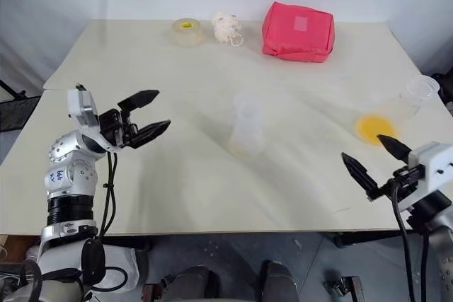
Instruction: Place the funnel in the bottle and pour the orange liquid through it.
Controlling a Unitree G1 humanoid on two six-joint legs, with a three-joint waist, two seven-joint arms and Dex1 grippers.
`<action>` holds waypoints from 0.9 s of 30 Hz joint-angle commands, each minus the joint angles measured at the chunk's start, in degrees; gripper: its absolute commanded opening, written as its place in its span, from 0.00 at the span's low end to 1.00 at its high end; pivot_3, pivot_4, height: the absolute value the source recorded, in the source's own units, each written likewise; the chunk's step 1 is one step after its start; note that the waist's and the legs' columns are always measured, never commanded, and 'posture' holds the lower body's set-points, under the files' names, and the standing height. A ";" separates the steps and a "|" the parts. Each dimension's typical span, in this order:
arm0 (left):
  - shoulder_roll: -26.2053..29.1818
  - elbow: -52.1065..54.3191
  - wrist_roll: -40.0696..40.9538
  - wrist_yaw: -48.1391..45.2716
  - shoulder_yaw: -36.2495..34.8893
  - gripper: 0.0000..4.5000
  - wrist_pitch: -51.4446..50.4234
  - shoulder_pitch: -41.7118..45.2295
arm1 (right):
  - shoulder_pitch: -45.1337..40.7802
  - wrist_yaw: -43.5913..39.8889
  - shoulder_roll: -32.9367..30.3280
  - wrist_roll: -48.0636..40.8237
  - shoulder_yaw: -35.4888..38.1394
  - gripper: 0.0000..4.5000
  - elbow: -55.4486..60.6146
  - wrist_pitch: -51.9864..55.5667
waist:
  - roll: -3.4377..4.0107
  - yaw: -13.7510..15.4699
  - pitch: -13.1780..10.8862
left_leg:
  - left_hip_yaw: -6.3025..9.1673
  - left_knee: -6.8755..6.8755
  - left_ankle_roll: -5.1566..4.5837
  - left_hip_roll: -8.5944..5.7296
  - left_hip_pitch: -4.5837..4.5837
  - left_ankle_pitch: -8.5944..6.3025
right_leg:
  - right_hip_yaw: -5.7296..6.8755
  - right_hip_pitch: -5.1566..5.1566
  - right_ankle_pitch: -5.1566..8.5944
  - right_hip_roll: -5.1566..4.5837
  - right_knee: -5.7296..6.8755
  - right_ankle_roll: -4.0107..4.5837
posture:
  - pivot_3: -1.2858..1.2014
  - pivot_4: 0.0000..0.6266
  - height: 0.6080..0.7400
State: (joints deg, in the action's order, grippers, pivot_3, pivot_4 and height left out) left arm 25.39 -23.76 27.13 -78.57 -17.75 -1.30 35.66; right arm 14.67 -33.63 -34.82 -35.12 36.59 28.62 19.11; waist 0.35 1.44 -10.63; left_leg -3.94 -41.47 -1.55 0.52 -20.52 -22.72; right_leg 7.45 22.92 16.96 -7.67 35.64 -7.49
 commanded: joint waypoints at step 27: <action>2.09 8.81 4.18 0.94 4.32 0.99 0.25 -3.49 | -35.76 17.72 -2.86 20.48 -6.26 1.00 -41.11 -11.74 | 0.05 -0.74 0.01 | 0.11 0.19 -0.01 0.11 0.19 0.00 | -0.24 -0.01 0.00 -0.02 -0.03 0.00 | 0.52 0.24 1.00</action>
State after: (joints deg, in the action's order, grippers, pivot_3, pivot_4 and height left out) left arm 27.24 -17.79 29.46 -78.38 -12.97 -0.87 32.64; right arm -20.05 -16.76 -35.96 -15.65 29.67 -11.15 9.84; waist 0.40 0.69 -10.63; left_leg -3.83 -41.28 -1.55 0.63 -20.33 -22.72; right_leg 7.22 22.91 16.96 -7.68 35.61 -7.49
